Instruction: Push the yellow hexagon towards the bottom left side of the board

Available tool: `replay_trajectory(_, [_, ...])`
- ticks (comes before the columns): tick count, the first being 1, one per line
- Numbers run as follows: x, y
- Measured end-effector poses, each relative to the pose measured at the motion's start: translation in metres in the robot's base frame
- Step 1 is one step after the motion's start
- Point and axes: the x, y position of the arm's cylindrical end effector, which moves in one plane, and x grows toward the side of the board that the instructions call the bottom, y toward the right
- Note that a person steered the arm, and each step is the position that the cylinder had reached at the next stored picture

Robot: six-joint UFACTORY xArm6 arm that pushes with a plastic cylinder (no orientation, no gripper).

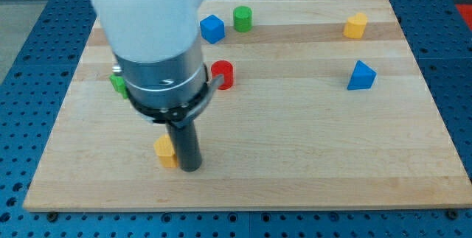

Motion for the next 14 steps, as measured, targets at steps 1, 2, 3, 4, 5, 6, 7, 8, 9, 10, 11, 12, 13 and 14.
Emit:
replay_trajectory(1, [0.0, -0.026])
replay_trajectory(2, [0.0, -0.027])
replay_trajectory(3, [-0.002, 0.006])
replay_trajectory(4, [-0.05, 0.007])
replay_trajectory(5, [-0.05, 0.006])
replay_trajectory(6, [-0.049, -0.002])
replay_trajectory(7, [-0.023, -0.022])
replay_trajectory(8, [0.004, -0.043])
replay_trajectory(9, [0.024, -0.06])
replay_trajectory(10, [0.031, -0.059])
replay_trajectory(11, [0.003, -0.015])
replay_trajectory(12, [-0.053, -0.001])
replay_trajectory(13, [-0.062, -0.005])
replay_trajectory(14, [-0.062, -0.037])
